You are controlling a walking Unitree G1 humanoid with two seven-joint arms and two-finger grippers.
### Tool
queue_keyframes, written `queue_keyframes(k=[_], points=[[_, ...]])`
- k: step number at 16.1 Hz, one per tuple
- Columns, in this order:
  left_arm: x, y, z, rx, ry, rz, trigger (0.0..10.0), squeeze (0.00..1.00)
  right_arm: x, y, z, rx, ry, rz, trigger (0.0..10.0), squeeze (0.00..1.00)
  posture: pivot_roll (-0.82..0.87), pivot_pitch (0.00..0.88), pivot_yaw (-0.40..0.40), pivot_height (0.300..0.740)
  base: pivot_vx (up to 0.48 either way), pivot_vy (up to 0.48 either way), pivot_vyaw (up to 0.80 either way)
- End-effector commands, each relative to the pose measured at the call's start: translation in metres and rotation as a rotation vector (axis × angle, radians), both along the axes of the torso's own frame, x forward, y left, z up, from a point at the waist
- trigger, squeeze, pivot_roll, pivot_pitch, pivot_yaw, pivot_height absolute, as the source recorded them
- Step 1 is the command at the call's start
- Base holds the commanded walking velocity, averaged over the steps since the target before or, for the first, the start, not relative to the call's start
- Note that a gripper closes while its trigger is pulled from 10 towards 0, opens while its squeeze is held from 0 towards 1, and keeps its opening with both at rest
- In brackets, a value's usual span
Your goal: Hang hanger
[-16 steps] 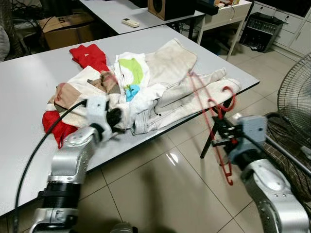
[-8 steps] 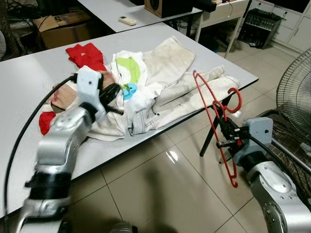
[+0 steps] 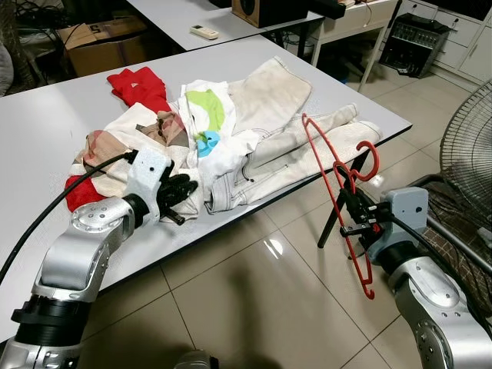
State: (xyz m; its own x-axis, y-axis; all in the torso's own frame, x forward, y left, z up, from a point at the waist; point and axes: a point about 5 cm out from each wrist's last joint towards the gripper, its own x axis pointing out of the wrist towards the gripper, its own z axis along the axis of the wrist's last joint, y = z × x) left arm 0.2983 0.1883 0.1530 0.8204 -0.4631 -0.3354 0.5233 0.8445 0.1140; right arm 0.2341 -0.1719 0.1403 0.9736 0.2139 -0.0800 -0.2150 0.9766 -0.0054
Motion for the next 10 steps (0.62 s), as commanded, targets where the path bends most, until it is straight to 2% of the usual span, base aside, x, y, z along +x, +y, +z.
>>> queue_keyframes(k=[1, 2, 3, 5, 6, 9, 10], points=[[0.0, 0.003, -0.004, 0.025, 0.021, 0.029, 10.0, 1.0, -0.002, -0.001, 0.003, 0.001, -0.013, 0.001, 10.0, 0.0, 0.07, 0.036, 0.031, 0.74, 0.0, 0.0, 0.0], [0.002, 0.006, -0.007, 0.034, 0.041, 0.078, 10.0, 1.0, -0.001, 0.0, 0.003, 0.002, -0.015, 0.0, 10.0, 0.0, 0.07, 0.035, 0.032, 0.74, 0.0, 0.0, 0.0], [0.002, 0.005, -0.008, 0.036, 0.046, 0.08, 10.0, 1.0, -0.001, 0.0, 0.003, 0.002, -0.016, 0.0, 10.0, 0.0, 0.07, 0.034, 0.032, 0.74, 0.0, 0.0, 0.0], [0.0, 0.003, -0.013, -0.004, 0.09, 0.103, 10.0, 1.0, -0.001, 0.0, 0.003, 0.002, -0.016, 0.001, 10.0, 0.0, 0.07, 0.034, 0.033, 0.74, 0.0, 0.0, 0.0], [-0.002, 0.003, -0.016, -0.001, 0.112, 0.115, 10.0, 0.0, -0.001, 0.0, 0.003, 0.002, -0.015, 0.002, 10.0, 0.0, 0.07, 0.034, 0.033, 0.74, 0.0, 0.0, 0.0], [-0.005, -0.002, -0.02, -0.045, 0.149, 0.122, 10.0, 0.0, -0.001, 0.001, 0.003, 0.002, -0.015, 0.003, 10.0, 0.0, 0.08, 0.034, 0.033, 0.74, 0.0, 0.0, 0.0], [-0.008, -0.009, -0.021, -0.068, 0.159, 0.095, 10.0, 0.0, 0.0, 0.001, 0.003, 0.003, -0.015, 0.004, 10.0, 0.0, 0.08, 0.034, 0.033, 0.74, 0.0, 0.0, 0.0]])
